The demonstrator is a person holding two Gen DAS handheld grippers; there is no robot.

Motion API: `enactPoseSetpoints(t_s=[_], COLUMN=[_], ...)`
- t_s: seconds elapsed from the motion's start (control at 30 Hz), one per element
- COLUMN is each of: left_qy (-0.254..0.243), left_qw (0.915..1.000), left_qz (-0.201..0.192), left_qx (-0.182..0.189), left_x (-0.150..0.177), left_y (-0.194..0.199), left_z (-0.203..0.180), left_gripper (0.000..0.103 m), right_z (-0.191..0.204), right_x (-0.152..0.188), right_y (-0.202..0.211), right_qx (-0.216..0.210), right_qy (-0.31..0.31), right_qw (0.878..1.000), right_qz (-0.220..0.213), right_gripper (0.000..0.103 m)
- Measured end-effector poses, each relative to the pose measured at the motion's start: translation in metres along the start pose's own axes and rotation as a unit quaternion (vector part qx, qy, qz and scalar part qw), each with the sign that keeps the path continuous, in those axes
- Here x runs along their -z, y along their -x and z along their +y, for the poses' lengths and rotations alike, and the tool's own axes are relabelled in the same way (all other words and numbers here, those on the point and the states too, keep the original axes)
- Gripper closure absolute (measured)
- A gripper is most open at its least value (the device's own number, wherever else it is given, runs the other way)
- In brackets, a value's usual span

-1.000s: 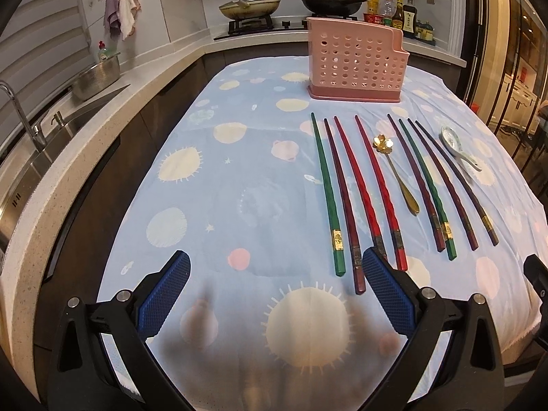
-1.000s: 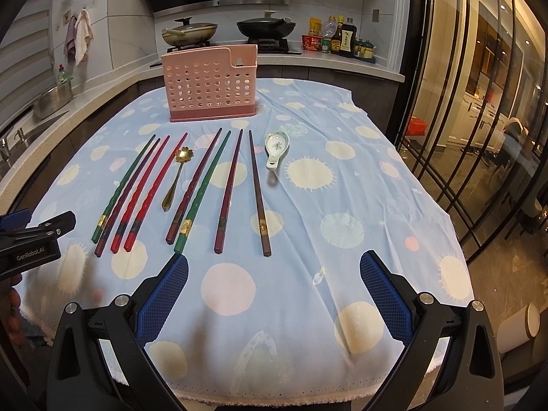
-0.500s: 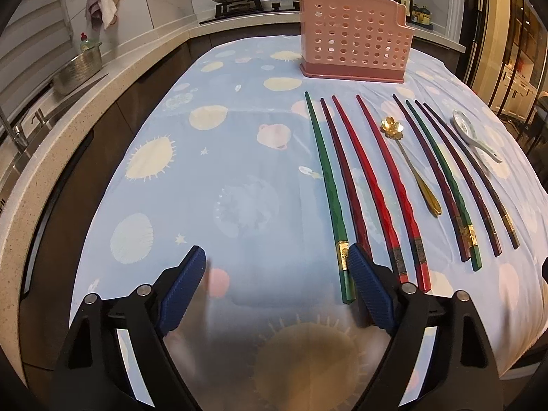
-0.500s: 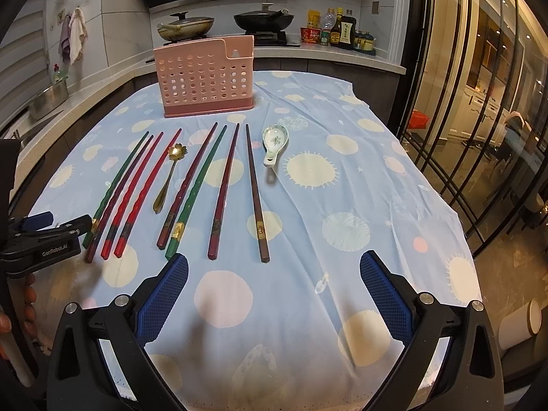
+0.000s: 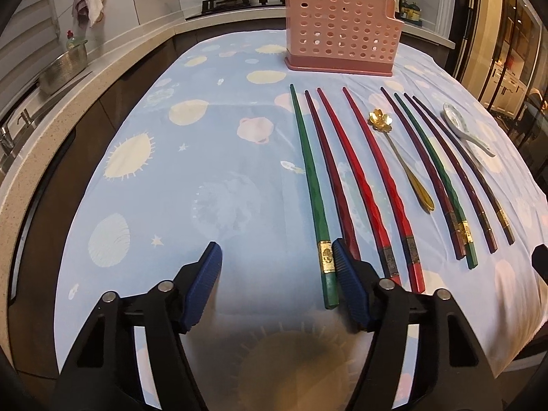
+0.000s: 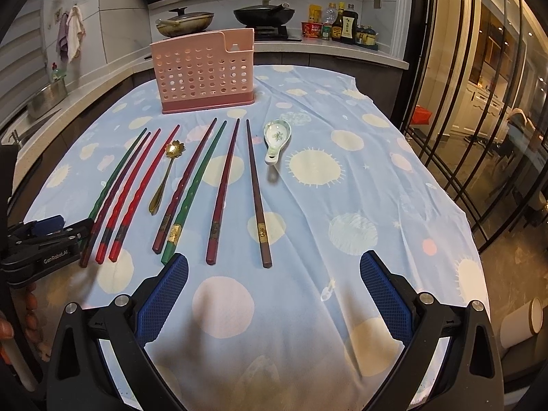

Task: Organize utensils
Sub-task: 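Grasp the green chopstick with the left tool while the right tool grasps the white spoon, then lift the green chopstick with the left tool while the right tool lifts the spoon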

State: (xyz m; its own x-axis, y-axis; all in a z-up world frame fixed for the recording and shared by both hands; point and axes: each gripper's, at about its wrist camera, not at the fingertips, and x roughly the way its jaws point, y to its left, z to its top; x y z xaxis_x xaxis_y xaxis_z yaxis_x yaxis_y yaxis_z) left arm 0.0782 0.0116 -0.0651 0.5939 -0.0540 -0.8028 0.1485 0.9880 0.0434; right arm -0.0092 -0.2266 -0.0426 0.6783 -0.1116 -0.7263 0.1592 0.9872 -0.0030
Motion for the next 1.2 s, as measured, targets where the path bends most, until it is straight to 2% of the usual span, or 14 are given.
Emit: enactPoseSetpoints(t_s=[0.2,0.27,0.33,0.37,0.5,0.53,0.67,0.73,0.8,1.03,1.2], left_qy=[0.003,0.006,0.007,0.007,0.003,0.003,0.004,0.005,0.006,0.011,0.018], left_qw=[0.9998,0.9998,0.9998,0.9998,0.9999,0.9999,0.9999,0.9998,0.9998,0.9995,0.9991], left_qz=[0.002,0.002,0.001,0.000,-0.003,-0.003,-0.003,-0.002,-0.001,0.004,0.005], left_qx=[0.019,0.020,0.017,0.017,0.013,0.013,0.015,0.017,0.019,0.029,0.039], left_x=[-0.003,-0.004,-0.006,-0.007,-0.008,-0.007,-0.007,-0.008,-0.008,-0.010,-0.009], left_y=[0.002,0.000,-0.002,-0.003,-0.004,-0.004,-0.004,-0.004,-0.004,-0.005,-0.005], left_z=[0.003,0.006,0.008,0.007,0.004,0.004,0.003,0.004,0.005,0.008,0.012], left_gripper=[0.078,0.087,0.090,0.090,0.092,0.092,0.092,0.092,0.092,0.092,0.092], right_z=[-0.006,-0.009,-0.011,-0.012,-0.019,-0.021,-0.028,-0.029,-0.030,-0.034,-0.030], right_x=[-0.009,-0.015,-0.024,-0.029,-0.054,-0.060,-0.078,-0.084,-0.088,-0.093,-0.089], right_y=[-0.007,-0.011,-0.015,-0.018,-0.037,-0.044,-0.074,-0.088,-0.100,-0.129,-0.133], right_qx=[-0.001,0.000,0.000,0.000,-0.018,-0.027,-0.060,-0.069,-0.079,-0.100,-0.097], right_qy=[-0.005,-0.006,-0.005,-0.004,-0.025,-0.034,-0.068,-0.080,-0.092,-0.127,-0.121], right_qw=[1.000,1.000,1.000,1.000,0.999,0.999,0.996,0.994,0.992,0.986,0.987], right_qz=[-0.007,-0.011,-0.019,-0.022,-0.022,-0.018,0.004,0.015,0.025,0.048,0.045], right_gripper=[0.007,0.008,0.015,0.017,0.038,0.045,0.060,0.072,0.078,0.090,0.090])
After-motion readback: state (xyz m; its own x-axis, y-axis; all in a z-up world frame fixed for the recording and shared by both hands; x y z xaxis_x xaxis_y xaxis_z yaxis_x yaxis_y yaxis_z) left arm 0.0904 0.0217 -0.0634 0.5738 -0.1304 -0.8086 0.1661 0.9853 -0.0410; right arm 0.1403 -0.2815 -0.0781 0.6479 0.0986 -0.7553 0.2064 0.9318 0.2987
